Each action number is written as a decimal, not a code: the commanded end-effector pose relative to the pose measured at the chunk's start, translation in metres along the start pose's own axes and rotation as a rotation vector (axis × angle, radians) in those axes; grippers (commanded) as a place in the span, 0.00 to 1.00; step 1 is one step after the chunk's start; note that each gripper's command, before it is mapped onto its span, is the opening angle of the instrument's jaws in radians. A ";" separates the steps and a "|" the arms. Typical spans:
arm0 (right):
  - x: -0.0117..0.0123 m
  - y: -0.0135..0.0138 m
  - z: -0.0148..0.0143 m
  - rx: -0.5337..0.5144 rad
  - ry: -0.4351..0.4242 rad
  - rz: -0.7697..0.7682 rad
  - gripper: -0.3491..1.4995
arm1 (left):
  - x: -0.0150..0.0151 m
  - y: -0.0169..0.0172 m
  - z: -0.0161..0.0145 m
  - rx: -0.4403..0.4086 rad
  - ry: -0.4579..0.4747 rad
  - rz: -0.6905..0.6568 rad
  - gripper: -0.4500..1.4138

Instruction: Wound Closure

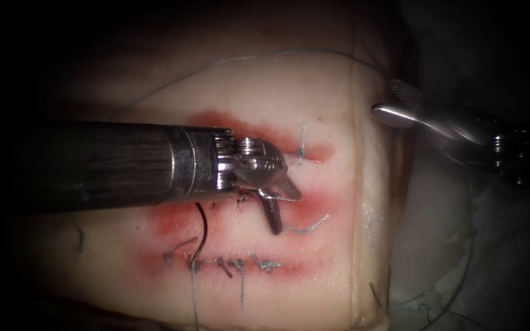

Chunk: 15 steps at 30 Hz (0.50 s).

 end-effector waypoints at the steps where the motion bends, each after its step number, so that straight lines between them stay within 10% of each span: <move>1: 0.0006 0.0005 0.0006 -0.003 -0.001 0.002 0.96 | -0.0003 0.0007 -0.0001 -0.002 0.000 0.015 0.84; 15: 0.0008 0.0008 0.0006 -0.001 -0.003 0.018 0.96 | -0.0012 0.0008 -0.0078 0.031 -0.027 0.043 0.80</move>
